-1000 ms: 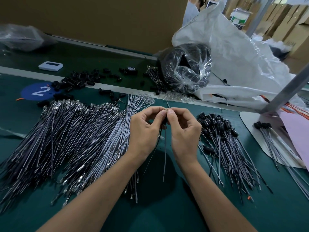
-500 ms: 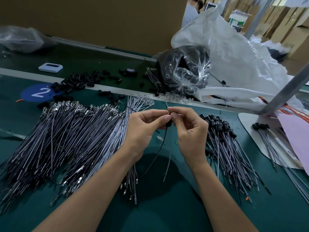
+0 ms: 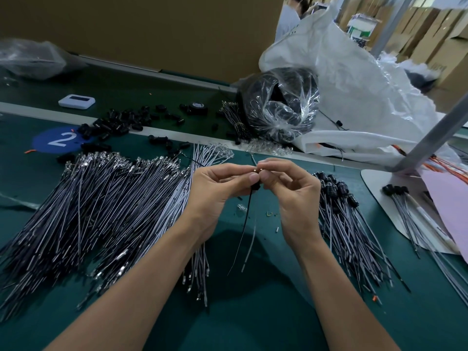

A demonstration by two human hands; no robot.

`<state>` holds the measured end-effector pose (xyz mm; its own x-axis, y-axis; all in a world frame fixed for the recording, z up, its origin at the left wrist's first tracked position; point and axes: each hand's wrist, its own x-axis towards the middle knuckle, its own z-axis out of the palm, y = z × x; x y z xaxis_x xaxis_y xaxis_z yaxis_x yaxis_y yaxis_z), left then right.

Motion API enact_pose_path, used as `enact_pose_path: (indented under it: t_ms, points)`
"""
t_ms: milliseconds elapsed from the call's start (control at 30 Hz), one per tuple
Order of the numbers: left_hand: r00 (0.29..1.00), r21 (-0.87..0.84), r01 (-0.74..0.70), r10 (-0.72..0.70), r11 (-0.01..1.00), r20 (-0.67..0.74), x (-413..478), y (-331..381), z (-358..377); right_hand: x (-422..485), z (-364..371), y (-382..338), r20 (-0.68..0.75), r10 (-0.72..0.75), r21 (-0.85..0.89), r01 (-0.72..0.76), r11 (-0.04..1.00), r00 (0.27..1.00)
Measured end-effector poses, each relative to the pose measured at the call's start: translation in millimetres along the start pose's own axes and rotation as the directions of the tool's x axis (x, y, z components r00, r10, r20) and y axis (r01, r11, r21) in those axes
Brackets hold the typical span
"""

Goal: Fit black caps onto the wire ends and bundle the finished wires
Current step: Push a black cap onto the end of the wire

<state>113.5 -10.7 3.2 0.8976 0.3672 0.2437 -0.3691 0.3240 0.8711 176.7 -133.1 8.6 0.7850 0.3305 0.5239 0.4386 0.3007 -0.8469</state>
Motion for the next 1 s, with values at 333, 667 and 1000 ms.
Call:
enact_pose_path:
  t_ms: [333, 667, 1000]
  points:
    - [0.974, -0.124, 0.161, -0.138, 0.979, 0.18, 0.5, 1.8, -7.0, -1.3, -2.0, -1.7, 0.092, 0.024, 0.06, -0.03, 0.998, 0.995]
    - [0.994, -0.248, 0.087, -0.101, 0.965, -0.044, 5.9, 6.4, -7.0, -6.1, 5.4, 2.5, 0.137, 0.186, -0.126, -0.169, 0.977, 0.973]
    - [1.0, -0.191, 0.011, -0.01, 0.982, 0.005, 6.2, 1.8, -9.9, -5.5, 5.5, 1.3, 0.049, 0.166, -0.111, -0.16, 0.981, 0.985]
